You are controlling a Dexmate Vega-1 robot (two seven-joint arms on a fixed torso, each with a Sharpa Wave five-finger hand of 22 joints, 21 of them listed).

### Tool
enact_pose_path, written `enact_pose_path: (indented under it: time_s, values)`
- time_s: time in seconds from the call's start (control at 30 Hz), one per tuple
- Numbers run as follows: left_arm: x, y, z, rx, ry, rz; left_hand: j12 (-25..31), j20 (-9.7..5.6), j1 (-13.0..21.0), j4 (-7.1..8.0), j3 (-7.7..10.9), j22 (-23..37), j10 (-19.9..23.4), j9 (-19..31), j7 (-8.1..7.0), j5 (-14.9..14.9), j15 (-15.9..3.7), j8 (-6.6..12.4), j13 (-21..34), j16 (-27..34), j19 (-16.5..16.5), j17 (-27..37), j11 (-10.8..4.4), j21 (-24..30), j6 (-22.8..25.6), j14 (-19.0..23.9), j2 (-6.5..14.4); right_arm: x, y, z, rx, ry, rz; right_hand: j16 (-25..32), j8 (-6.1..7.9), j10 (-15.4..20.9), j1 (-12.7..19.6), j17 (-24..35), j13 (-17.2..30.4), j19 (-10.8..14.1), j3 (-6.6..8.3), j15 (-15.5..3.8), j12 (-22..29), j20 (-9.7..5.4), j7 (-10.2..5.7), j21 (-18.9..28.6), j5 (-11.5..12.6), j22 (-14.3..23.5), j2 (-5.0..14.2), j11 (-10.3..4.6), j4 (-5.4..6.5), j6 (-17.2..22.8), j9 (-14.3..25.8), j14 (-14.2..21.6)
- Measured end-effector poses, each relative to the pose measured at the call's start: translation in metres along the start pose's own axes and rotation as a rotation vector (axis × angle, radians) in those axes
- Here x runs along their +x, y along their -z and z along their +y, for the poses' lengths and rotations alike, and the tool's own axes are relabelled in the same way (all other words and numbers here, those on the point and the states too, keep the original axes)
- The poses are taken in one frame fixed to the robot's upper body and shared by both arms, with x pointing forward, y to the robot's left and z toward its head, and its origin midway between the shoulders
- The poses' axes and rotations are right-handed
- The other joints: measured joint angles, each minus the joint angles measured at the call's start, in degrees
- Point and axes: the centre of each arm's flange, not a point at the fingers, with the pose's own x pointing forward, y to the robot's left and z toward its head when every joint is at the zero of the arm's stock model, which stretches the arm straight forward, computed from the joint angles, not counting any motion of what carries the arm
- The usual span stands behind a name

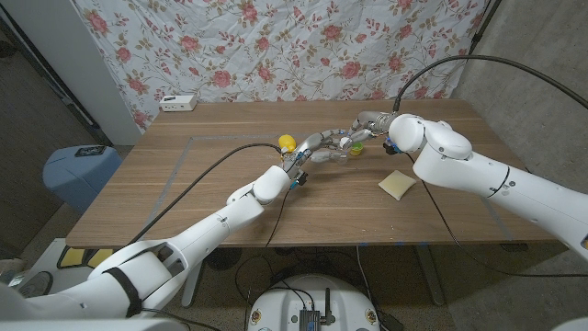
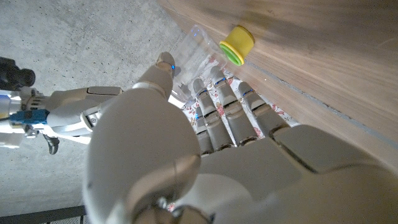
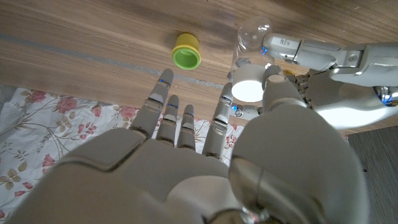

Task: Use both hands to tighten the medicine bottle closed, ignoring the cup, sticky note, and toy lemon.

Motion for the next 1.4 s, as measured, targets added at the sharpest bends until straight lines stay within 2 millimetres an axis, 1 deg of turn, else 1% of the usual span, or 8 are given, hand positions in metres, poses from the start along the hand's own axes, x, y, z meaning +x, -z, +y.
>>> enact_pose_path:
  time_s: [0.37, 0.47, 0.5, 0.57, 0.87, 0.93, 1.2, 1.4]
  values:
    - [-0.0004, -0.0013, 0.0000, 0.000, 0.001, -0.003, 0.08, 0.00, 0.00, 0.00, 0.00, 0.00, -0.01, 0.00, 0.00, -0.04, 0.00, 0.00, -0.06, 0.00, 0.00, 0.00, -0.01, 0.00, 0.00, 0.00, 0.01, -0.0020, -0.0026, 0.0030, 0.000, 0.012, -0.005, 0.44, 1.12, 1.09, -0.06, 0.14, 0.00, 0.71, 0.06, -0.40, 0.45, -0.28, -0.29, 0.00, 0.00, 0.00, 0.00, -0.29, 0.40, 2.36, 0.27, 1.03]
    - [-0.0010, -0.0020, -0.0006, 0.000, 0.003, -0.004, 0.08, 0.00, 0.00, 0.00, 0.00, 0.00, -0.02, 0.00, 0.00, -0.04, 0.00, 0.00, -0.26, 0.00, 0.00, 0.00, -0.02, 0.00, 0.00, 0.00, 0.01, -0.0028, -0.0026, 0.0025, 0.000, 0.025, -0.002, 0.44, 1.24, 1.34, -0.46, 0.14, 0.00, 0.71, 0.06, -0.62, 0.45, -0.28, 0.01, 0.00, 0.00, 0.00, -0.37, -0.51, 0.40, 2.69, 0.27, 1.25]
    - [-0.0010, -0.0019, -0.0006, 0.000, 0.003, -0.003, 0.08, 0.00, -0.01, 0.00, 0.00, 0.00, -0.02, 0.00, 0.00, -0.04, 0.00, 0.00, -0.27, 0.00, 0.00, 0.00, -0.02, 0.00, 0.00, 0.00, 0.01, -0.0031, -0.0029, 0.0027, 0.000, 0.027, -0.003, 0.44, 1.24, 1.64, -0.54, 0.14, 0.00, 0.84, 0.06, -0.71, 0.45, -0.15, -0.04, 0.00, 0.00, 0.00, -0.29, -0.22, 0.40, 2.74, 0.27, 1.34]
    - [-0.0016, -0.0019, -0.0010, 0.001, 0.005, -0.002, 0.08, 0.00, 0.00, 0.00, 0.00, 0.00, -0.03, 0.00, 0.00, -0.05, 0.00, 0.00, -0.29, 0.00, 0.00, 0.00, -0.03, 0.00, 0.00, 0.00, 0.02, -0.0034, -0.0033, 0.0028, 0.000, 0.031, -0.004, 0.44, 1.45, 1.94, -0.74, 0.14, 0.00, 1.02, -0.12, -0.55, 0.45, 0.02, -0.19, 0.00, 0.00, 0.00, -0.21, -0.52, 0.58, 3.28, 0.26, 1.51]
    - [-0.0026, -0.0024, -0.0017, 0.001, 0.009, 0.000, 0.08, 0.00, 0.13, 0.00, 0.00, 0.00, -0.13, 0.00, 0.00, -0.06, 0.00, 0.00, -0.31, 0.00, 0.00, 0.00, -0.13, 0.00, 0.00, 0.00, 0.16, -0.0053, -0.0044, 0.0037, 0.001, 0.047, 0.000, 0.88, 2.13, 2.98, -1.28, 0.31, 0.00, 1.88, -0.42, -1.02, 0.89, -0.56, -0.41, 0.43, 0.00, 0.00, 0.33, -0.74, 0.87, 5.35, 0.03, 2.28]
    - [-0.0029, -0.0024, -0.0022, 0.001, 0.010, 0.001, 0.07, 0.00, 0.13, 0.00, 0.00, 0.00, -0.15, 0.00, 0.00, -0.11, 0.00, 0.00, -0.30, 0.00, 0.00, 0.00, -0.15, 0.00, 0.00, 0.00, 0.16, -0.0058, -0.0045, 0.0041, 0.001, 0.050, 0.002, 0.88, 2.53, 3.07, -1.34, 0.41, 0.00, 2.08, -0.42, -1.12, 0.89, -0.42, -0.31, 0.43, 0.00, 0.00, 0.39, -0.83, 0.87, 5.85, 0.00, 2.37]
    - [-0.0036, -0.0021, -0.0029, 0.000, 0.011, 0.002, 0.03, 0.00, 0.12, -0.01, -0.01, 0.00, -0.02, 0.00, 0.00, 0.12, 0.00, 0.00, 0.01, 0.00, 0.00, 0.00, -0.02, 0.00, 0.00, 0.00, 0.16, -0.0062, -0.0052, 0.0068, 0.001, 0.062, 0.009, 1.33, 3.69, 4.81, -1.50, 0.41, 0.00, 3.07, -0.67, -1.84, 1.33, -1.41, 0.00, 0.43, -0.02, 0.00, 0.54, -1.33, 1.11, 8.85, -0.04, 3.70]
    - [-0.0042, -0.0012, -0.0030, 0.000, 0.011, 0.004, -0.09, 0.00, 0.04, -0.08, -0.08, 0.00, -0.01, 0.00, 0.00, 0.12, 0.00, 0.00, 0.01, 0.00, 0.00, 0.00, -0.02, 0.00, 0.00, 0.00, 0.24, -0.0045, -0.0063, 0.0091, 0.001, 0.066, 0.012, 1.33, 4.00, 5.33, -1.95, 0.40, 0.00, 3.76, -0.67, -2.27, 1.33, -1.49, 0.51, 0.43, -0.06, 0.00, 0.69, -1.43, 1.10, 9.76, -0.03, 4.14]
